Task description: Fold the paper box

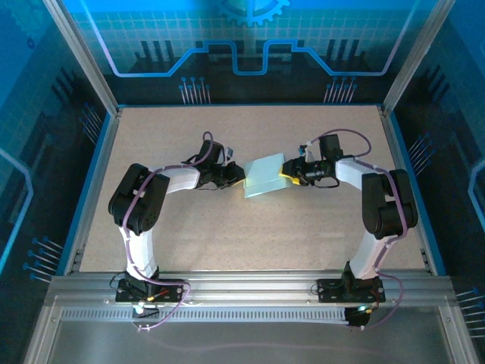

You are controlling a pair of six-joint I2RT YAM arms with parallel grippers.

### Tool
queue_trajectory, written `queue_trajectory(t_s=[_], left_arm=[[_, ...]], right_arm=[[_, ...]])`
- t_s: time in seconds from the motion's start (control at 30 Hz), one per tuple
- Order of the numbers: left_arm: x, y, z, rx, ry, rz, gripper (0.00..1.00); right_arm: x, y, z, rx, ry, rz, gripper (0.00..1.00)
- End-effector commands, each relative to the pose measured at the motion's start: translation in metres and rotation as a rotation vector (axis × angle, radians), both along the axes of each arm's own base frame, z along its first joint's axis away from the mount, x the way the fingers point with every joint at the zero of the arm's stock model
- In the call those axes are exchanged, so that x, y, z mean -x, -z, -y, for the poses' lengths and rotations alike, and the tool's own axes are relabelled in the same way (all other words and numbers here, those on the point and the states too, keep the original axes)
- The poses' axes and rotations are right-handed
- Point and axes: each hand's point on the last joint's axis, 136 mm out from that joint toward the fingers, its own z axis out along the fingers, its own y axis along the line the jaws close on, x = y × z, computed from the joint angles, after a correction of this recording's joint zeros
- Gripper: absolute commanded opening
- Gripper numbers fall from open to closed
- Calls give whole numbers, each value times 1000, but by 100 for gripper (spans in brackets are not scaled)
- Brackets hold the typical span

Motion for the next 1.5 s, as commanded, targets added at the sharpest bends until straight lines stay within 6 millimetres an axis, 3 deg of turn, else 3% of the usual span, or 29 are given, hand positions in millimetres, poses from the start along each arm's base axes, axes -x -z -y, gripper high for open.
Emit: queue_trajectory(t_s=[0.0, 0.1, 0.3, 0.53, 0.7, 0.87, 1.03, 1.13, 1.37, 1.47], left_arm=[[6, 6, -3, -1, 7, -29, 20], [4, 0, -4, -1, 2, -4, 29], [1, -24, -14, -38, -17, 124, 62], [-3, -66, -35, -142, -24, 436, 98], [6, -102, -39, -318, 75, 811, 99], [33, -132, -12, -653, 262, 1300, 99], [53, -132, 12, -957, 410, 1756, 99], [50, -130, 20, -1060, 471, 1836, 99], [51, -169, 32, -1216, 415, 1990, 99], [52, -175, 33, -1250, 420, 2015, 98]], right_arm=[[-5, -21, -3, -59, -6, 32, 42], [-6, -23, -2, -66, 1, 28, 41], [-7, -32, 3, -74, 16, 32, 41], [-9, -52, 13, -115, 40, 37, 42], [-11, -71, 26, -133, 67, 54, 43], [-9, -96, 34, -175, 84, 68, 43], [-1, -120, 36, -203, 79, 84, 43], [7, -134, 35, -221, 68, 91, 43], [34, -157, 31, -236, 25, 77, 44], [43, -162, 30, -236, 13, 64, 44]])
